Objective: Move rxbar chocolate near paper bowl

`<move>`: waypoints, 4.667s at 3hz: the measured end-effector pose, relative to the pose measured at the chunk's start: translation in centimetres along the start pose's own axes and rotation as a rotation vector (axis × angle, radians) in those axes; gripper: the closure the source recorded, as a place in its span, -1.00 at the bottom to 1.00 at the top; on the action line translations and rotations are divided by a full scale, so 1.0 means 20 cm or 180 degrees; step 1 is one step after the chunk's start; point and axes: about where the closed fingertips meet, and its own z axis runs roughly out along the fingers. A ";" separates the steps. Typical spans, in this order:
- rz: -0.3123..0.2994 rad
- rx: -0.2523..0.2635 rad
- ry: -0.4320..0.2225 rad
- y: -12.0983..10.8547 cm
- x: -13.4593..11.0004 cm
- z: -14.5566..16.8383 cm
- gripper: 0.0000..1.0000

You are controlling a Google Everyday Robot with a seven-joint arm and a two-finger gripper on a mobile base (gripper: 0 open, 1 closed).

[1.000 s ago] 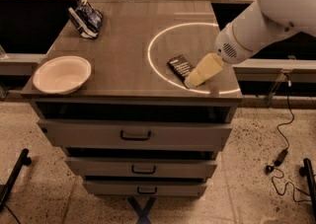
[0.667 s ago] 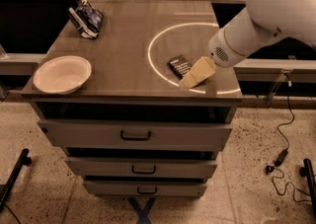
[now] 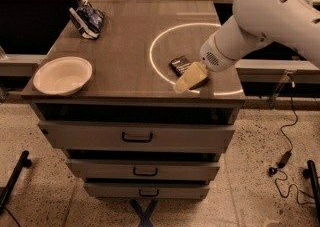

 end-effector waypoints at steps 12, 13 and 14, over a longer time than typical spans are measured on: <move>-0.1093 -0.0861 -0.0381 0.45 -0.65 0.26 1.00; -0.1182 -0.0936 -0.0370 0.57 -0.61 0.27 0.50; -0.1262 -0.0994 -0.0383 0.65 -0.61 0.26 0.04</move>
Offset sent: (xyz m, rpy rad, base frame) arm 0.0092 0.0137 -0.0110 -0.0013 0.0507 0.0276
